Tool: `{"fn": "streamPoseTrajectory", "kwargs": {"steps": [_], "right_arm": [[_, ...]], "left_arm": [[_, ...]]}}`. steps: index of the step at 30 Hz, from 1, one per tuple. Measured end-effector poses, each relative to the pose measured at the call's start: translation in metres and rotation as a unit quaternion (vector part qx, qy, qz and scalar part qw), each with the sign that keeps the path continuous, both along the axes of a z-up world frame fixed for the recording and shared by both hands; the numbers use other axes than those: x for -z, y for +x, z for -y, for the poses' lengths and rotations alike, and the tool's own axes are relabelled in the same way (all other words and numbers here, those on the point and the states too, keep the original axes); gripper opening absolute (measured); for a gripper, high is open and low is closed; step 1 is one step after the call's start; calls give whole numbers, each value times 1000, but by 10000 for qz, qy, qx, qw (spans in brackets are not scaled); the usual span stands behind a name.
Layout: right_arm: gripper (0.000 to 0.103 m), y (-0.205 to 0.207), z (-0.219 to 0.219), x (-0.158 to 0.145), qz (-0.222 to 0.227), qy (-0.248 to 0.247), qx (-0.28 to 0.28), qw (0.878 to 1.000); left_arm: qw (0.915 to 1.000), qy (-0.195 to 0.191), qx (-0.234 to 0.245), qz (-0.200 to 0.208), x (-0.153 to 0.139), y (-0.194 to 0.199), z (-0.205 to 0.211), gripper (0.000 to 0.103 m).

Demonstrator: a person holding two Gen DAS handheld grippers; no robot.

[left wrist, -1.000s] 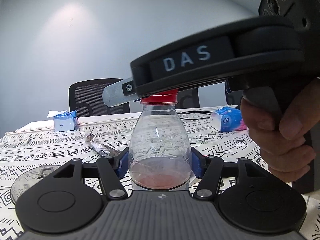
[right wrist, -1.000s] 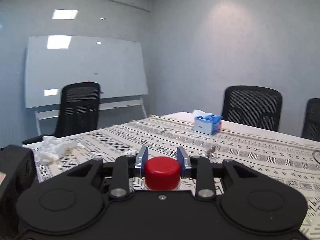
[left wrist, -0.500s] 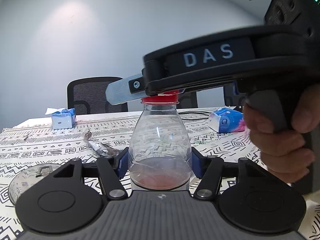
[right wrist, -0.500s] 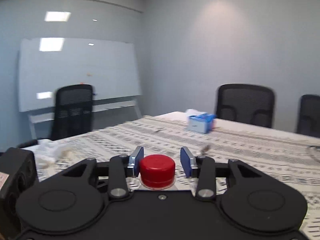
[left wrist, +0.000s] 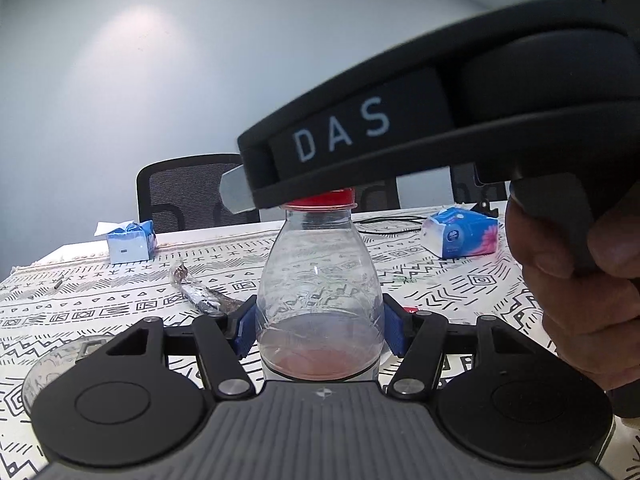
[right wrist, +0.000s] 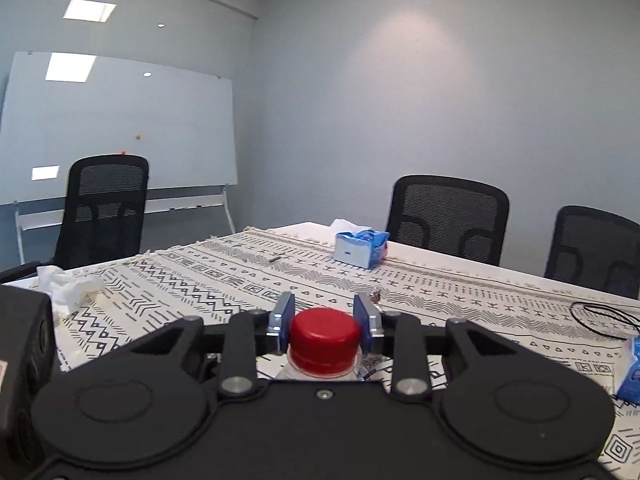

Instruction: Unscrew bottle cap and pour

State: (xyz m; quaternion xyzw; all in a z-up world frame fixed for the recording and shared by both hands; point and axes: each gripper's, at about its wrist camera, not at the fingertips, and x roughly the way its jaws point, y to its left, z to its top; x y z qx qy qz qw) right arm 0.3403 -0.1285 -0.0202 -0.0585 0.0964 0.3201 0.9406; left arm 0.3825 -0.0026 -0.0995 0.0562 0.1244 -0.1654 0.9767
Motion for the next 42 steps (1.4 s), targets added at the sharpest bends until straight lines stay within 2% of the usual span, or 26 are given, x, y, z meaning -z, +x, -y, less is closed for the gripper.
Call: {"fn": "streamPoseTrajectory", "kwargs": {"steps": [5,10,14,26,42], "right_arm": [[33,19,19,3,-125,331,-831,9959],[34,28,28,1,-196,443,-1253,9909],[35,24,25,-1,-295,475,-1069,9927],[50,-3,24,6,252,389,-821,9955],[55,4,19,12,129,388,-721,9966]], "left_arm": [[9999,-130,91,-29,0,2,-7,58],[9998,-161,119,-17,2,5,-9,58],[9998,-159,144,19,3,6,-10,58],[9995,-213,193,146,8,8,-14,59],[9994,-226,193,197,10,9,-17,59]]}}
